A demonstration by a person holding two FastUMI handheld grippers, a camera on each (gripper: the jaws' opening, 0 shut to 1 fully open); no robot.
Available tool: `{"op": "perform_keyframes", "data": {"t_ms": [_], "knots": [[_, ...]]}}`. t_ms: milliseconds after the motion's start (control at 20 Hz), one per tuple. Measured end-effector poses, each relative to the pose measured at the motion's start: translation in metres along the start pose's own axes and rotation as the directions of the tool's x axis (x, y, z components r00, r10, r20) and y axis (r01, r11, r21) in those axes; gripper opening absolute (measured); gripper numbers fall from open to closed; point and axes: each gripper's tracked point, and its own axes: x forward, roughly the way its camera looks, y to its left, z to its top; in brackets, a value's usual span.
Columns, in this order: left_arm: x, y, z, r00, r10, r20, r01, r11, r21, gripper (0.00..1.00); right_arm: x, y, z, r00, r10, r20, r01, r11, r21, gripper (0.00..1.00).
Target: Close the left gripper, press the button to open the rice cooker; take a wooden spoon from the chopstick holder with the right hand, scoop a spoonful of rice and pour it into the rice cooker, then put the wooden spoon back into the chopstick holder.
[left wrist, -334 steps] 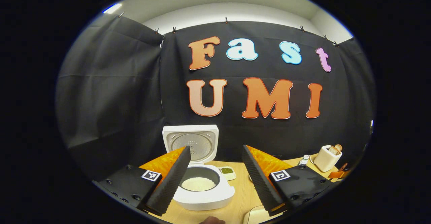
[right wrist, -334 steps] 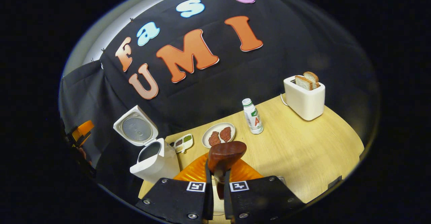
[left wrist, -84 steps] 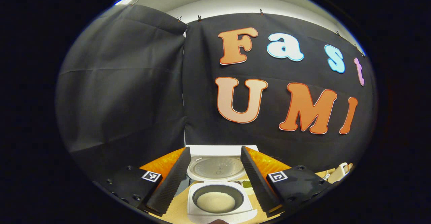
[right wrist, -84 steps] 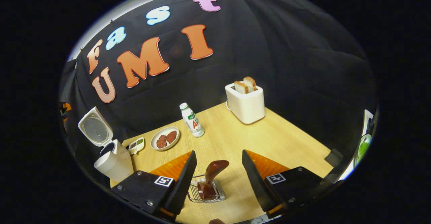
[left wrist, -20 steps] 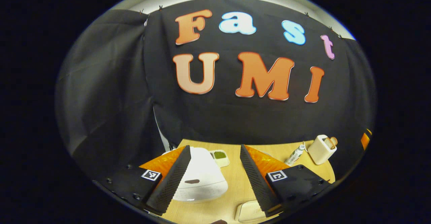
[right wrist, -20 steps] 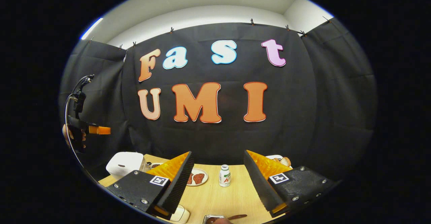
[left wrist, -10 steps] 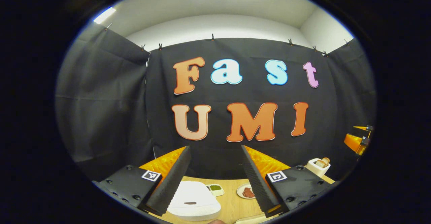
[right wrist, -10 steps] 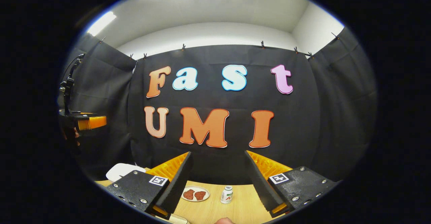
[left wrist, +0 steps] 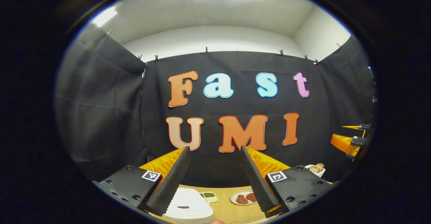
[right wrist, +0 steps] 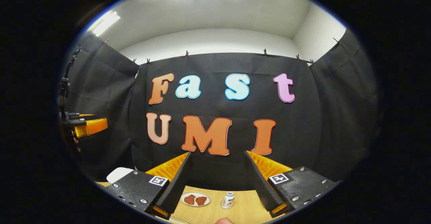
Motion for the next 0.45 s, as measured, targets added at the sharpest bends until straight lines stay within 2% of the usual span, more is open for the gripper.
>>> {"op": "perform_keyframes", "data": {"t_ms": [450], "knots": [[-0.002, -0.013, -0.012, 0.999, -0.022, -0.038, 0.022, 1.0, 0.021, 1.0, 0.003, 0.003, -0.005, 1.0, 0.001, -0.029, -0.001, 1.0, 0.009, 0.94]]}}
